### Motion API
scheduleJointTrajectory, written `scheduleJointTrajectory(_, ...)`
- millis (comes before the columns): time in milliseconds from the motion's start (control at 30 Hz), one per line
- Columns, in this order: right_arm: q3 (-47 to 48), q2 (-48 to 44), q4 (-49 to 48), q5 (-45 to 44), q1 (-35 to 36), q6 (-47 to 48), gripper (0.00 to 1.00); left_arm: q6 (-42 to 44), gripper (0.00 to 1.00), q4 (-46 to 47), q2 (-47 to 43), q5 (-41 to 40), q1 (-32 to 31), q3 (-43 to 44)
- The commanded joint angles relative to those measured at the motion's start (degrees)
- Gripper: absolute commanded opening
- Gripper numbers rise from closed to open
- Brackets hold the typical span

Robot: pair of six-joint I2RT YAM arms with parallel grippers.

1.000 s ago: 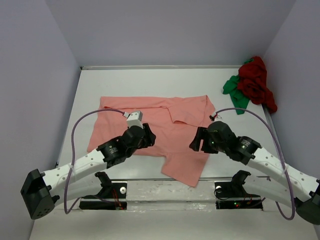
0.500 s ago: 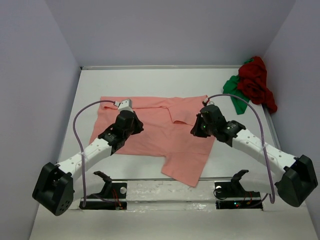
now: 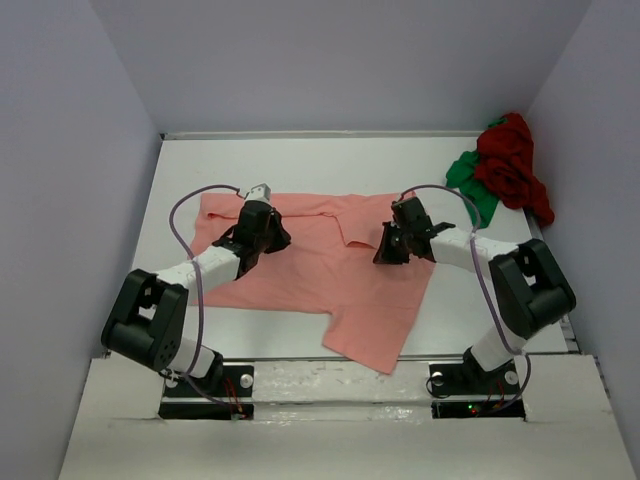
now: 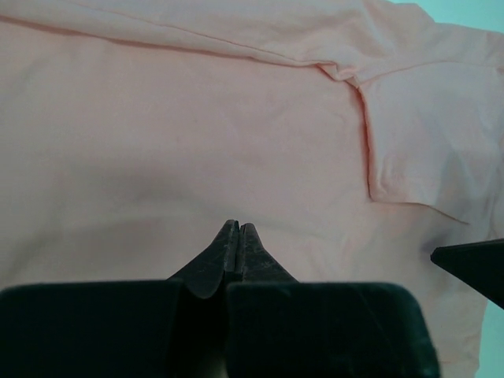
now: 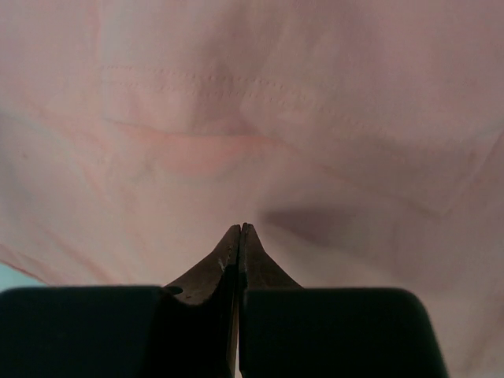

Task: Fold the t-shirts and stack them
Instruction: Fold the tshirt

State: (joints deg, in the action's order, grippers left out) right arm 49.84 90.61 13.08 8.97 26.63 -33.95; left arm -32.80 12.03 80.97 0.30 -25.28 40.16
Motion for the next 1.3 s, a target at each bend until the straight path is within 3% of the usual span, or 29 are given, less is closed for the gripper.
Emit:
scheduleJointTrajectory(0, 3.9, 4.6, -6.7, 3.9, -0.6, 1.4, 0.0, 1.5, 0.0, 3.1, 2.9, 4.2, 1.4, 2.4)
scheduleJointTrajectory(533, 8.2, 13.5, -7.5, 5.4, -2.2, 1.9, 0.0, 3.5, 0.0, -6.4, 17.2, 9.9, 4.1, 13.9)
scheduleJointTrajectory(833, 8.9, 14.2, -7.0, 5.2, -2.7, 2.5, 0.0, 5.7, 0.0, -14.4, 24.8, 7.1, 4.3, 21.6)
scheduleJointTrajectory(1267, 11.4, 17.6, -5.5, 4.7, -6.1, 3.1, 0.0, 6.0, 0.0, -16.8, 34.1, 8.5, 4.8, 32.6)
